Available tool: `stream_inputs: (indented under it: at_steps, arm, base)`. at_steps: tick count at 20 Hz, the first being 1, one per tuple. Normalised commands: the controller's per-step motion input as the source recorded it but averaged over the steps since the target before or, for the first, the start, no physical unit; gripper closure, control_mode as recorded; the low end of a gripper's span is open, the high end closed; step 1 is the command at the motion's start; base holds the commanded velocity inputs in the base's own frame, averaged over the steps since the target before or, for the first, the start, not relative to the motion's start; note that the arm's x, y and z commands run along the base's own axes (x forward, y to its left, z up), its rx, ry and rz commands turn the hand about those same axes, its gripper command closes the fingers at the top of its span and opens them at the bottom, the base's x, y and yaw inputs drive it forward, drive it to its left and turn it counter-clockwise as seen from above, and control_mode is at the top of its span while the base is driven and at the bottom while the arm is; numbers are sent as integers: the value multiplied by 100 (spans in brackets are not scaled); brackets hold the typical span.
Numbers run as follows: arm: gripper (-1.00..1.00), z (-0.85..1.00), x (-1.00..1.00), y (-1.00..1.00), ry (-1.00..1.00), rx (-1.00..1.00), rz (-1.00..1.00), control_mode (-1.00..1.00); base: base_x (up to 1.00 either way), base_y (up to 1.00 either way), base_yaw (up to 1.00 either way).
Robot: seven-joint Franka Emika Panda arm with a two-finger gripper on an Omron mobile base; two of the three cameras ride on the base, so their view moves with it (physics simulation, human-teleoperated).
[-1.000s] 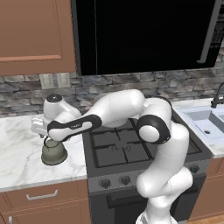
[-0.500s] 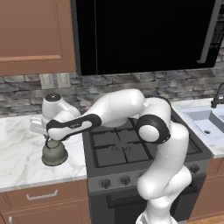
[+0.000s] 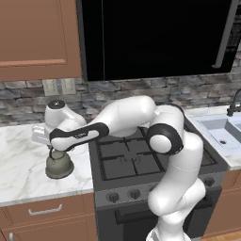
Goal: Pick the kettle from the counter and place it on a stove burner. Then turn the burner on.
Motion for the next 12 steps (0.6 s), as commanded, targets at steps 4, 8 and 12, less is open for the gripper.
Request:
stream_inputs:
  at_steps: [4, 8, 12]
  arm:
    - [100, 35, -24, 0, -10, 0, 0, -100]
    - [100, 33, -59, -8, -12, 0, -1, -100]
    - [100, 29, -75, -32, -10, 0, -2, -100]
  base:
    - [0, 0, 0]
    - [0, 0, 0]
    - [0, 0, 0]
